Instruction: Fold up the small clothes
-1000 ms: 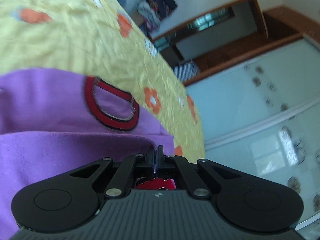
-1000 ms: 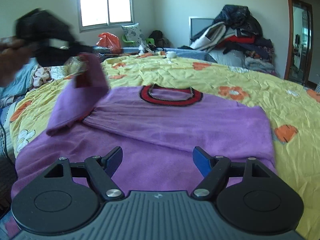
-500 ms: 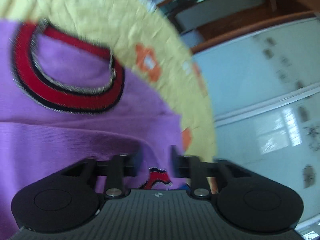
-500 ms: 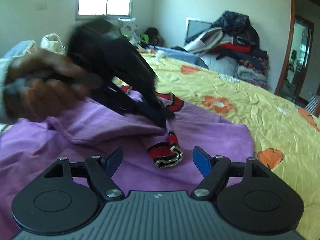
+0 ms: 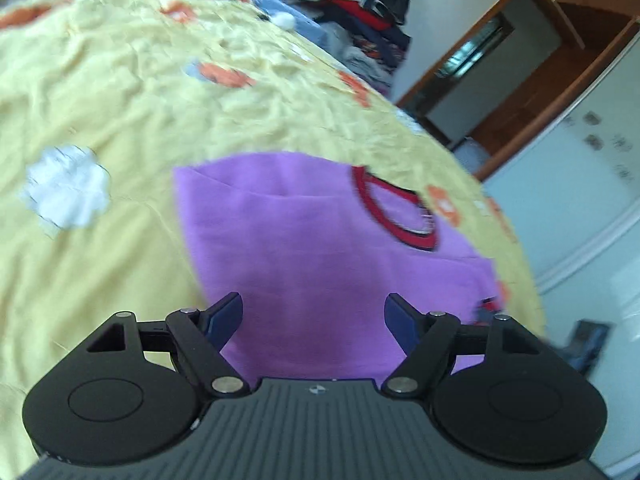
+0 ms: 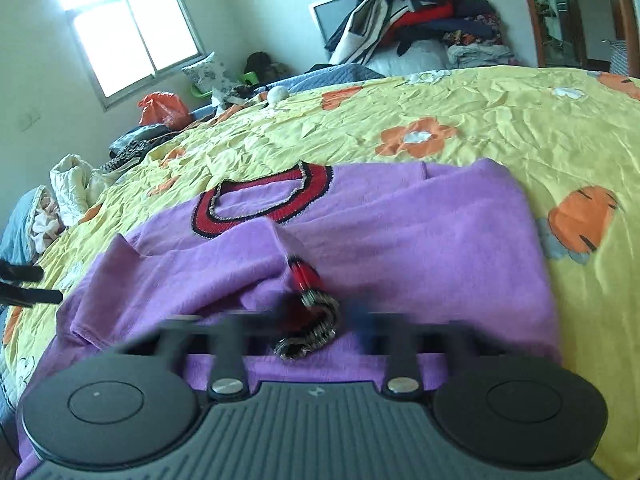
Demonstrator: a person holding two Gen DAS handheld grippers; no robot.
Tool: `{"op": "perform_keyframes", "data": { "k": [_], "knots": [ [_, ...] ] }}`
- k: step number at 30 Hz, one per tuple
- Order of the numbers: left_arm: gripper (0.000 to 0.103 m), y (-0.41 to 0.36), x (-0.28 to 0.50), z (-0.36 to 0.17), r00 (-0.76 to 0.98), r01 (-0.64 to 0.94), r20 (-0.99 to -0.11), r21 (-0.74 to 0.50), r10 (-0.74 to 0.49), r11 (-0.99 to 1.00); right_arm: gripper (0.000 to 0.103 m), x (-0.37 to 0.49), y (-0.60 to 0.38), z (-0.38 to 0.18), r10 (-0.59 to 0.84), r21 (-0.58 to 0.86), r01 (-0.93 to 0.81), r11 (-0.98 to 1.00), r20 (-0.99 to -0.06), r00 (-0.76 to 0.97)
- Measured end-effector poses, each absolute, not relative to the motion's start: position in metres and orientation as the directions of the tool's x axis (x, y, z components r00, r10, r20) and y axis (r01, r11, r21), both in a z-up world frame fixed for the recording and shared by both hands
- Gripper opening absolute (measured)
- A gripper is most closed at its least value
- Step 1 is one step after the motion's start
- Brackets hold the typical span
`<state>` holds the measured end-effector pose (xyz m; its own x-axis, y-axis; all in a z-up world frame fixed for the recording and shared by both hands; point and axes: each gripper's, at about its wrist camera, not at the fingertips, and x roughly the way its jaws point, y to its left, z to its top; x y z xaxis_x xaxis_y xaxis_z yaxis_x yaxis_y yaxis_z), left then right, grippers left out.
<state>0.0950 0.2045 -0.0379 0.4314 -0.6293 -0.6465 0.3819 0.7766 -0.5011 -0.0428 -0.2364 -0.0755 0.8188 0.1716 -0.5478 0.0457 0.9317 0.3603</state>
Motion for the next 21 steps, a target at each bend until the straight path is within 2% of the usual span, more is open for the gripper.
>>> {"op": "perform_keyframes", "data": {
  "k": [9, 12, 15, 17, 21],
  "knots": [
    [0.074, 0.174, 0.121, -0.053, 0.564, 0.407, -0.74, -0.139, -0.368, 0.903, 0.003, -0.025, -0.256, -0.029, 0.12, 0.206, 0.0, 0.979, -0.569, 0.813],
    [0.08, 0.166, 0.117, -0.056, 0.6, 0.437, -0.734, -0.033, -0.319, 0.899, 0.003, -0.014, -0.277, -0.022, 0.114, 0.185, 0.005, 0.983, -0.621, 0.776],
    [0.087, 0.167, 0.122, -0.058, 0.602, 0.426, -0.738, -0.025, -0.304, 0.905, 0.003, 0.008, -0.304, -0.033, 0.177, 0.253, 0.014, 0.967, -0.714, 0.677],
    [0.09, 0.169, 0.126, -0.057, 0.598, 0.422, -0.743, -0.026, -0.3, 0.906, 0.004, 0.027, -0.319, -0.05, 0.313, 0.357, -0.021, 0.934, -0.786, 0.533],
    [0.082, 0.178, 0.122, -0.045, 0.611, 0.397, -0.734, -0.04, -0.296, 0.917, 0.008, 0.022, -0.332, -0.052, 0.31, 0.398, 0.034, 0.917, -0.761, 0.57]
  ]
}}
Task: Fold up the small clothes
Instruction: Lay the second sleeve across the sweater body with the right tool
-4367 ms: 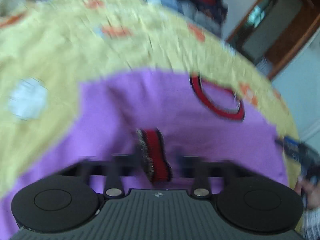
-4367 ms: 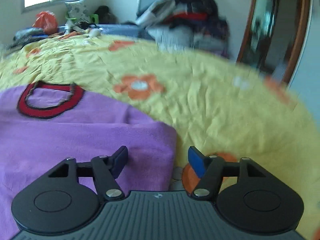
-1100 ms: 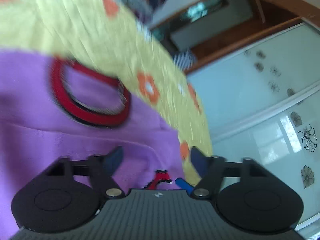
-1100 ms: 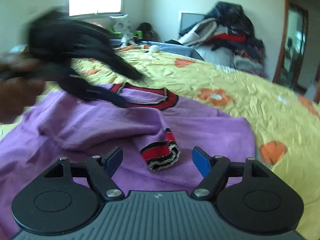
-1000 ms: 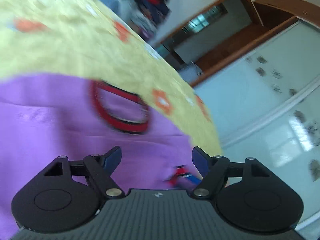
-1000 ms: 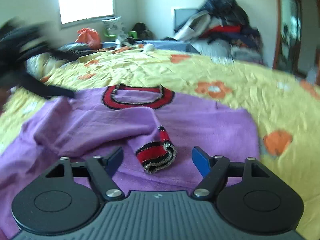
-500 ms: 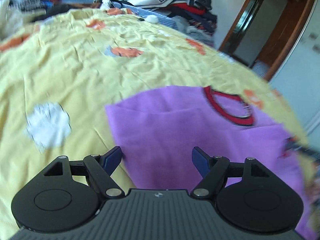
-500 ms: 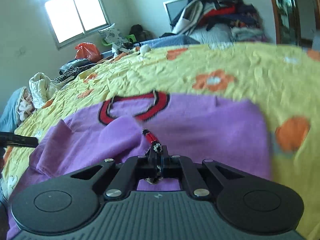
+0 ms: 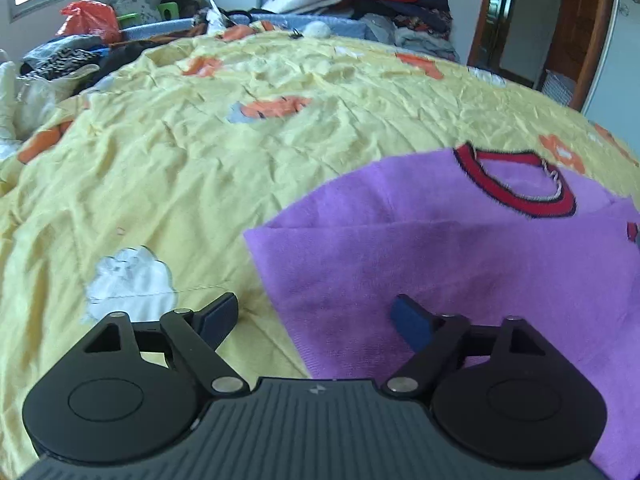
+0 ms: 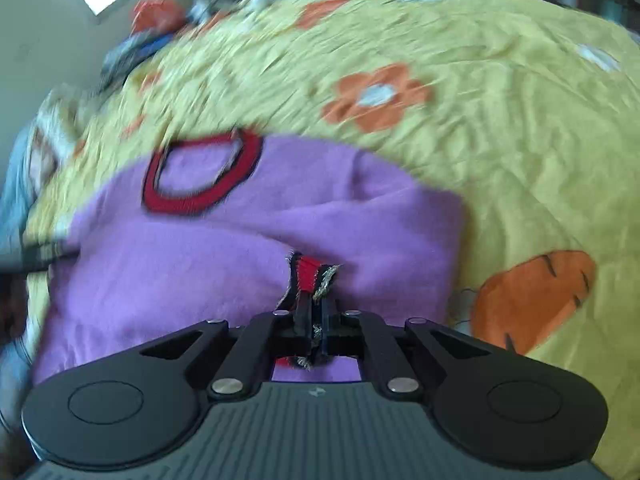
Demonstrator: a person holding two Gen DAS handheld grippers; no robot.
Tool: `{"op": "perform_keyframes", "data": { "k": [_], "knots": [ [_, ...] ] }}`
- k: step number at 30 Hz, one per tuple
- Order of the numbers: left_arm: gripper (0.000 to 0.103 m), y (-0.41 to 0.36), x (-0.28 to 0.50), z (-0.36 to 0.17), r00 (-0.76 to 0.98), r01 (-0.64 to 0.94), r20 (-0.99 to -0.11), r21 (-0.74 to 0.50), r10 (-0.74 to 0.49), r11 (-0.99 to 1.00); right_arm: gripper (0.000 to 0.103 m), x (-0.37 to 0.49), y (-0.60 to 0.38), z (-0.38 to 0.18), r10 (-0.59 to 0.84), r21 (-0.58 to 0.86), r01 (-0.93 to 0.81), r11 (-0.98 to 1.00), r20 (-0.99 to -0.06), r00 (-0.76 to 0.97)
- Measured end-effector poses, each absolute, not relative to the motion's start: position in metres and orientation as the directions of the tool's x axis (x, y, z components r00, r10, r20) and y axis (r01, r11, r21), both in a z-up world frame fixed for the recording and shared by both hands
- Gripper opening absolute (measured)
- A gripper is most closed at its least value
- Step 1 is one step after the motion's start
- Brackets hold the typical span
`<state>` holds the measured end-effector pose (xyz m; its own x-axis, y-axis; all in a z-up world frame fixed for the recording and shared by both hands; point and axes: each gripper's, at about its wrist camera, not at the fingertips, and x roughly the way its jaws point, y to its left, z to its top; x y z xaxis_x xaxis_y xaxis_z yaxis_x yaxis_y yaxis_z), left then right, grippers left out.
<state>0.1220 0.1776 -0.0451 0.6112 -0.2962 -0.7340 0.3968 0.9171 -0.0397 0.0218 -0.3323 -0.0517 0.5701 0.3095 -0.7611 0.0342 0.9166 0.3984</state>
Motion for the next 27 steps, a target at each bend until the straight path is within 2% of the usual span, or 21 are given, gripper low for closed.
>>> {"op": "perform_keyframes", "data": {
  "k": [3, 7, 9, 12, 15, 16, 18, 19, 20, 21, 23, 25, 26, 27],
  "knots": [
    [0.083, 0.186, 0.104, -0.029, 0.616, 0.41, -0.697, -0.114, -0.367, 0.905, 0.009, 0.001, -0.32, -0.053, 0.273, 0.372, 0.043, 0.927, -0.749, 0.604],
    [0.086, 0.179, 0.078, -0.021, 0.59, 0.491, -0.66, -0.163, -0.465, 0.856, 0.009, -0.027, -0.318, -0.064, 0.255, 0.435, 0.113, 0.894, -0.698, 0.669],
    [0.087, 0.167, 0.069, -0.026, 0.567, 0.539, -0.667, -0.143, -0.483, 0.83, 0.009, -0.032, -0.32, -0.069, 0.264, 0.493, 0.144, 0.858, -0.665, 0.698],
    [0.087, 0.149, 0.067, -0.047, 0.566, 0.561, -0.705, -0.05, -0.427, 0.826, 0.01, -0.035, -0.321, -0.075, 0.264, 0.551, 0.187, 0.813, -0.636, 0.726],
    [0.095, 0.147, 0.069, -0.062, 0.577, 0.563, -0.71, -0.011, -0.403, 0.826, 0.013, -0.041, -0.326, -0.073, 0.239, 0.566, 0.231, 0.792, -0.634, 0.735],
    [0.096, 0.149, 0.07, -0.063, 0.574, 0.565, -0.71, -0.017, -0.408, 0.825, 0.016, -0.045, -0.326, -0.07, 0.227, 0.563, 0.233, 0.793, -0.629, 0.744],
    [0.098, 0.151, 0.072, -0.064, 0.572, 0.568, -0.711, -0.016, -0.409, 0.823, 0.033, -0.046, -0.324, -0.071, 0.241, 0.565, 0.218, 0.796, -0.626, 0.742],
    [0.099, 0.152, 0.072, -0.064, 0.571, 0.569, -0.712, -0.015, -0.409, 0.822, 0.033, -0.047, -0.324, -0.071, 0.239, 0.572, 0.225, 0.789, -0.624, 0.744],
    [0.099, 0.152, 0.072, -0.064, 0.571, 0.569, -0.712, -0.017, -0.409, 0.822, 0.039, -0.047, -0.323, -0.072, 0.244, 0.585, 0.226, 0.779, -0.614, 0.751],
    [0.101, 0.152, 0.072, -0.065, 0.573, 0.567, -0.711, -0.016, -0.408, 0.824, 0.05, -0.045, -0.322, -0.074, 0.256, 0.602, 0.215, 0.769, -0.598, 0.759],
    [0.102, 0.151, 0.072, -0.065, 0.577, 0.562, -0.71, -0.014, -0.404, 0.827, 0.053, -0.039, -0.31, -0.074, 0.254, 0.569, 0.174, 0.804, -0.592, 0.765],
    [0.102, 0.151, 0.073, -0.064, 0.576, 0.559, -0.712, -0.015, -0.401, 0.829, 0.049, -0.032, -0.302, -0.074, 0.26, 0.554, 0.149, 0.819, -0.589, 0.765],
    [0.102, 0.151, 0.073, -0.063, 0.574, 0.555, -0.714, -0.022, -0.401, 0.832, 0.011, -0.028, -0.303, -0.076, 0.276, 0.572, 0.153, 0.806, -0.592, 0.758],
    [0.101, 0.151, 0.074, -0.062, 0.57, 0.551, -0.716, -0.031, -0.403, 0.834, 0.006, -0.027, -0.304, -0.076, 0.294, 0.594, 0.148, 0.791, -0.58, 0.76]
  ]
}}
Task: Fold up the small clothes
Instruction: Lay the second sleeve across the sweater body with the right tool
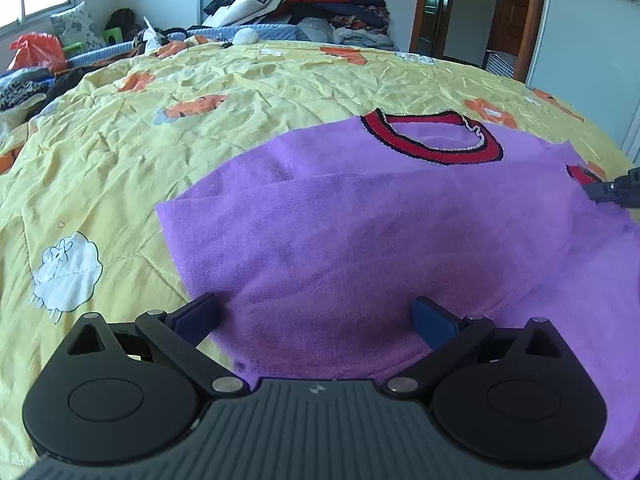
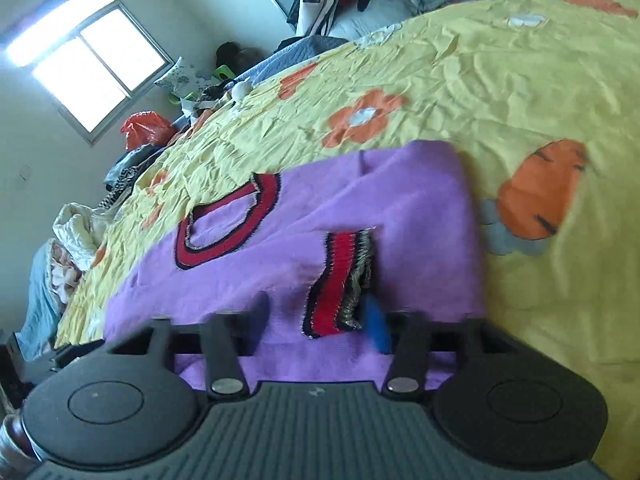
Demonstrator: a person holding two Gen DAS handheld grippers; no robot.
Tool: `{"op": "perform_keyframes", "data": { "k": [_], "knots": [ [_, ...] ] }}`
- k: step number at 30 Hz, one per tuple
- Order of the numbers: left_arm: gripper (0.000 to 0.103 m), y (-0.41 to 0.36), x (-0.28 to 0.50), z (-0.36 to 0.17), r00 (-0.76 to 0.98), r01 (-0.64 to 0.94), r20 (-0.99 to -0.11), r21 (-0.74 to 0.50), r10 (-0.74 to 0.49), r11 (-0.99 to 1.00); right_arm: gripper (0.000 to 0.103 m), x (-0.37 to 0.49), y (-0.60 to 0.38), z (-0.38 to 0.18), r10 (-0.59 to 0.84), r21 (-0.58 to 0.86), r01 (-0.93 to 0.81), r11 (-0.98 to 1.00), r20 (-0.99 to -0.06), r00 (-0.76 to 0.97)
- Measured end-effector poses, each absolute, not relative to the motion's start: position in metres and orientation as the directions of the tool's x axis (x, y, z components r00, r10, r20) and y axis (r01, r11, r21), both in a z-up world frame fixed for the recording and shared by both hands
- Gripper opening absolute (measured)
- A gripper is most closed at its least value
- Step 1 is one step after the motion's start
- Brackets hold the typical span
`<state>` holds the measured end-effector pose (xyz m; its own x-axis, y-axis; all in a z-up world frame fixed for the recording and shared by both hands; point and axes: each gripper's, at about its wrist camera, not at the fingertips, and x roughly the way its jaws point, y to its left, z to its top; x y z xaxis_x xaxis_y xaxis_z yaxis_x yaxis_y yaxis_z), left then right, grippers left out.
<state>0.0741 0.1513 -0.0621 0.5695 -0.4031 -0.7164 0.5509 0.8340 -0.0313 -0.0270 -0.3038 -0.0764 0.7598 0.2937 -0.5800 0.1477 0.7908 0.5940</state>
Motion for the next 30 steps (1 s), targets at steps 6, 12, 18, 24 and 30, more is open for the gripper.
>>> {"op": "perform_keyframes", "data": {
  "k": [6, 12, 18, 24, 30],
  "knots": [
    [0.1, 0.16, 0.082, -0.052, 0.532, 0.528, -0.727, -0.114, -0.433, 0.841, 0.005, -0.041, -0.309, -0.023, 0.294, 0.559, 0.043, 0.828, -0.499, 0.815],
    [0.101, 0.163, 0.087, -0.057, 0.517, 0.53, -0.757, -0.084, -0.4, 0.844, 0.011, -0.019, -0.329, -0.039, 0.159, 0.341, 0.161, 0.926, -0.74, 0.653],
    [0.1, 0.165, 0.081, -0.02, 0.587, 0.5, -0.687, -0.108, -0.428, 0.859, 0.024, -0.038, -0.323, -0.022, 0.083, 0.288, 0.153, 0.945, -0.665, 0.743],
    [0.101, 0.113, 0.092, -0.022, 0.576, 0.563, -0.661, -0.107, -0.481, 0.82, 0.024, 0.001, -0.285, -0.034, 0.104, 0.208, 0.056, 0.977, -0.682, 0.724],
    [0.103, 0.116, 0.112, -0.07, 0.623, 0.51, -0.688, -0.002, -0.371, 0.86, 0.022, 0.009, -0.288, -0.059, 0.02, 0.113, 0.084, 0.99, -0.702, 0.712]
  ]
}}
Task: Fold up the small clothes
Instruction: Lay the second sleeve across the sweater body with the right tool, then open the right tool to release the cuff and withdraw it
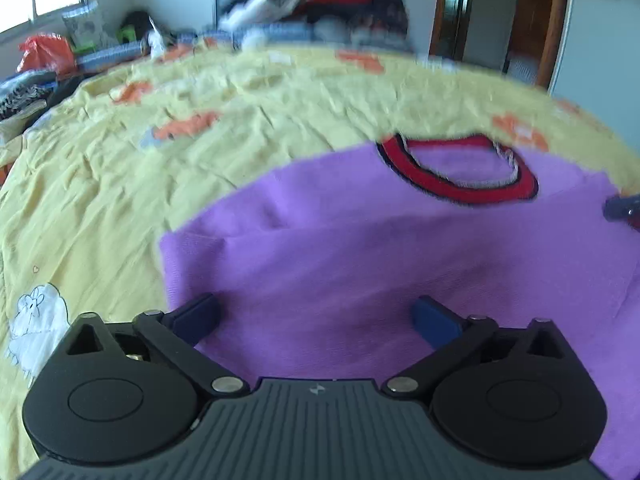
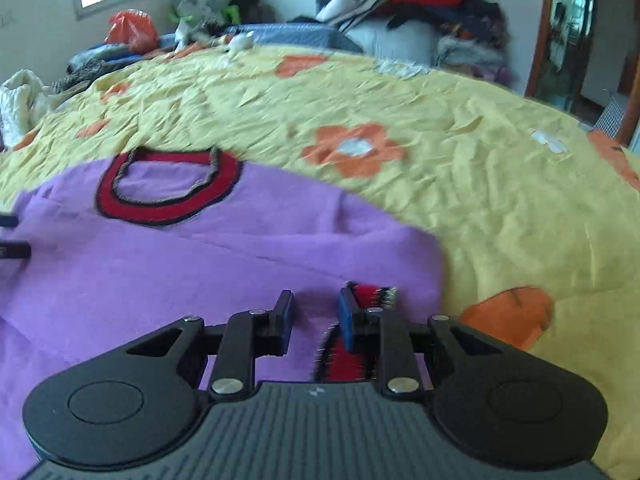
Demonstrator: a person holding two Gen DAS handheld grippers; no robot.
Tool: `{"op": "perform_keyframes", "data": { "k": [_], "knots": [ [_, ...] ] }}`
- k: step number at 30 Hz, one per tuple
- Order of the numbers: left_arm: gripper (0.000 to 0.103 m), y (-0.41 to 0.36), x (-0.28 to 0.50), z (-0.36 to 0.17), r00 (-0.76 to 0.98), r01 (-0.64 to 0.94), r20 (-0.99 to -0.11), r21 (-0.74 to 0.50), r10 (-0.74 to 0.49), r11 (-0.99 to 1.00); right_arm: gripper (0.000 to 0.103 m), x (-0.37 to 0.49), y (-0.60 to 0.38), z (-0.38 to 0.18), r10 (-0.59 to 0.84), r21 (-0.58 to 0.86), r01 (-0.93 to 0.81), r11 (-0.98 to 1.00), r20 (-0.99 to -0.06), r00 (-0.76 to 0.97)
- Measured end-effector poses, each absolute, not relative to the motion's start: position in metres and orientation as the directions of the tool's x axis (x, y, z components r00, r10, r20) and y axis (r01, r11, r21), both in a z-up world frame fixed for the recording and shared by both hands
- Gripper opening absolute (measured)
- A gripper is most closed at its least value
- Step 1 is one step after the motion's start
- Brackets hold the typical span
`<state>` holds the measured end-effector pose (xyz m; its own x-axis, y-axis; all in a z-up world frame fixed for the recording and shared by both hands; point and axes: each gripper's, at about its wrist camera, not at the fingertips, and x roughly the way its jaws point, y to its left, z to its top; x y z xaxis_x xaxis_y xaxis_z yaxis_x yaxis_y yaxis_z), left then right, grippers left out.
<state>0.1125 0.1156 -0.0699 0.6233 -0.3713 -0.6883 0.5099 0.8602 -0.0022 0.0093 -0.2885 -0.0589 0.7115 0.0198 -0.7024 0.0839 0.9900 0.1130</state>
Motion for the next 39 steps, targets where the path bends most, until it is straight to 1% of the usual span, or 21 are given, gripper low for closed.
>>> {"op": "perform_keyframes", "data": {
  "k": [3, 4, 7, 9, 10, 11, 12, 14, 17, 18, 20, 22, 23, 24, 25, 27, 31, 33, 35, 37, 39],
  "knots": [
    [0.103, 0.13, 0.113, -0.063, 0.624, 0.462, -0.705, -0.016, -0.338, 0.887, 0.023, 0.002, -0.284, -0.052, -0.033, 0.056, 0.103, 0.993, -0.708, 0.706],
    [0.1, 0.136, 0.112, -0.058, 0.62, 0.436, -0.713, -0.036, -0.328, 0.899, 0.023, -0.004, -0.28, -0.046, -0.032, 0.06, 0.103, 0.993, -0.702, 0.712],
    [0.101, 0.152, 0.091, -0.047, 0.597, 0.448, -0.698, -0.119, -0.396, 0.886, 0.025, -0.022, -0.261, -0.037, 0.017, 0.072, 0.042, 0.997, -0.673, 0.739],
    [0.101, 0.151, 0.08, -0.052, 0.584, 0.456, -0.721, -0.087, -0.371, 0.886, 0.03, -0.025, -0.251, -0.044, 0.012, 0.038, 0.02, 0.999, -0.691, 0.723],
    [0.101, 0.149, 0.077, -0.058, 0.576, 0.452, -0.738, -0.071, -0.351, 0.889, 0.031, -0.024, -0.247, -0.052, -0.011, 0.002, 0.017, 1.0, -0.714, 0.7],
    [0.103, 0.15, 0.074, -0.063, 0.588, 0.448, -0.733, -0.058, -0.343, 0.892, 0.031, -0.027, -0.247, -0.06, -0.027, -0.03, 0.008, 1.0, -0.719, 0.695],
    [0.103, 0.151, 0.07, -0.065, 0.604, 0.449, -0.723, -0.039, -0.335, 0.893, 0.031, -0.032, -0.25, -0.062, -0.019, -0.029, -0.002, 1.0, -0.698, 0.716],
    [0.103, 0.151, 0.069, -0.063, 0.603, 0.425, -0.731, -0.045, -0.32, 0.904, 0.031, -0.039, -0.259, -0.06, -0.002, 0.013, 0.015, 1.0, -0.698, 0.716],
    [0.102, 0.152, 0.062, -0.055, 0.608, 0.381, -0.738, -0.05, -0.292, 0.923, 0.033, -0.052, -0.258, -0.047, -0.056, -0.007, 0.072, 0.997, -0.704, 0.708],
    [0.102, 0.152, 0.057, -0.053, 0.617, 0.376, -0.733, -0.046, -0.287, 0.926, 0.035, -0.06, -0.254, -0.043, -0.047, 0.009, 0.074, 0.997, -0.695, 0.717],
    [0.102, 0.153, 0.046, -0.05, 0.628, 0.362, -0.727, -0.041, -0.276, 0.931, 0.035, -0.077, -0.241, -0.038, 0.032, 0.075, 0.026, 0.997, -0.684, 0.729],
    [0.102, 0.152, 0.036, -0.05, 0.633, 0.34, -0.73, -0.038, -0.259, 0.94, 0.038, -0.091, -0.221, -0.039, 0.06, 0.093, 0.005, 0.996, -0.683, 0.728],
    [0.102, 0.152, 0.03, -0.05, 0.635, 0.327, -0.731, -0.039, -0.25, 0.944, 0.043, -0.098, -0.209, -0.04, 0.065, 0.089, -0.005, 0.996, -0.688, 0.723],
    [0.102, 0.151, 0.024, -0.051, 0.637, 0.319, -0.731, -0.04, -0.245, 0.947, 0.051, -0.104, -0.195, -0.042, 0.076, 0.079, -0.03, 0.996, -0.693, 0.717],
    [0.102, 0.149, 0.017, -0.051, 0.64, 0.311, -0.731, -0.035, -0.236, 0.95, 0.055, -0.11, -0.181, -0.044, 0.072, 0.056, -0.046, 0.997, -0.689, 0.721],
    [0.103, 0.143, 0.003, -0.053, 0.652, 0.306, -0.728, -0.005, -0.213, 0.952, 0.071, -0.12, -0.156, -0.05, 0.033, -0.002, -0.047, 0.999, -0.687, 0.726],
    [0.103, 0.136, -0.022, -0.062, 0.642, 0.312, -0.737, -0.005, -0.214, 0.95, 0.073, -0.139, -0.128, -0.066, -0.001, -0.046, -0.045, 0.998, -0.706, 0.708],
    [0.103, 0.134, -0.036, -0.066, 0.66, 0.314, -0.724, 0.023, -0.2, 0.949, 0.08, -0.156, -0.124, -0.07, -0.034, -0.08, -0.03, 0.996, -0.687, 0.726],
    [0.103, 0.136, -0.046, -0.067, 0.668, 0.313, -0.716, 0.023, -0.203, 0.95, 0.086, -0.172, -0.128, -0.071, -0.035, -0.062, -0.011, 0.998, -0.698, 0.715],
    [0.103, 0.139, -0.054, -0.068, 0.669, 0.316, -0.715, 0.023, -0.205, 0.949, 0.087, -0.189, -0.135, -0.071, -0.026, -0.031, 0.006, 0.999, -0.695, 0.718],
    [0.103, 0.144, -0.061, -0.068, 0.668, 0.317, -0.714, 0.015, -0.212, 0.948, 0.095, -0.206, -0.14, -0.075, -0.03, -0.039, 0.004, 0.999, -0.702, 0.712]
  ]
}}
